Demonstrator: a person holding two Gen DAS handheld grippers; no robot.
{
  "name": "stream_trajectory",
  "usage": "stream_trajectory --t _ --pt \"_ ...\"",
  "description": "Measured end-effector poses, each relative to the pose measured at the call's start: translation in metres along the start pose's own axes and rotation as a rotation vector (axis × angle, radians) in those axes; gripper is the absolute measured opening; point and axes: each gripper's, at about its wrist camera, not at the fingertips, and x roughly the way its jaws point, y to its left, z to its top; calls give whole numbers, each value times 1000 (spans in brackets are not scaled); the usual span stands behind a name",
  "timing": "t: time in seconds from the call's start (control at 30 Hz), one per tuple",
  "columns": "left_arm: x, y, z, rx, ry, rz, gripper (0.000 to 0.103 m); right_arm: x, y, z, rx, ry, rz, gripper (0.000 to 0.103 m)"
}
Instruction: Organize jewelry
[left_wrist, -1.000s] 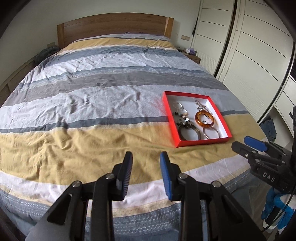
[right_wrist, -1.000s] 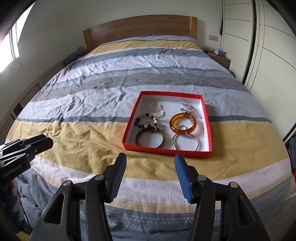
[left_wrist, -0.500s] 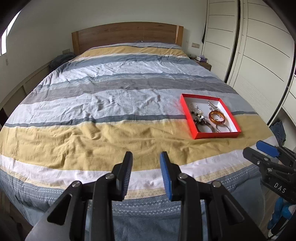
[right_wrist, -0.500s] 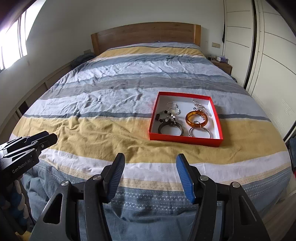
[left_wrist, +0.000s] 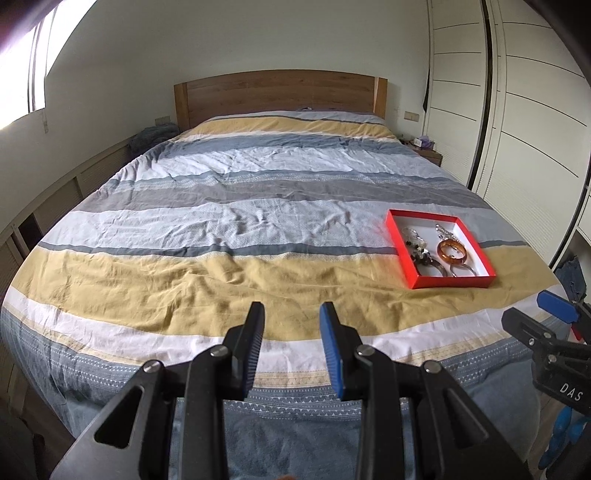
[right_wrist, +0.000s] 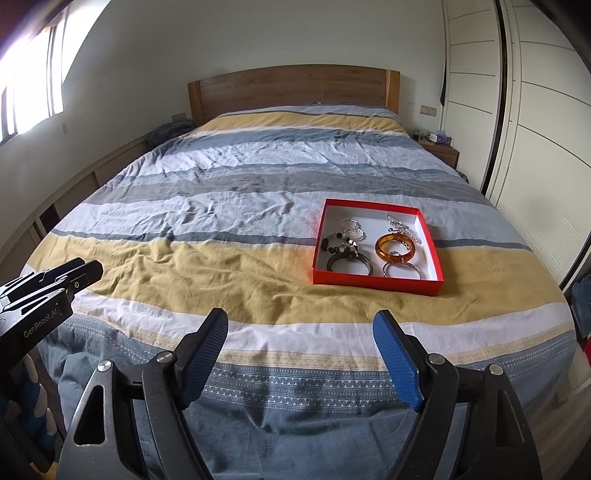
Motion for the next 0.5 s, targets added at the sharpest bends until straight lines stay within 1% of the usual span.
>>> stream_trajectory --t 0.13,0.4,0.43,0.5 --pt "-2 4 -1 -3 -8 0 29 -1 5 0 -9 -13 -4 83" --pt "-3 7 -3 -4 -8 -3 29 8 7 -2 -18 0 -13 83" --pt "-2 7 -3 -4 -7 -6 29 9 7 -2 -17 1 -14 85" --pt "1 8 -3 -3 -4 -10 29 13 6 -4 -17 6 -16 92"
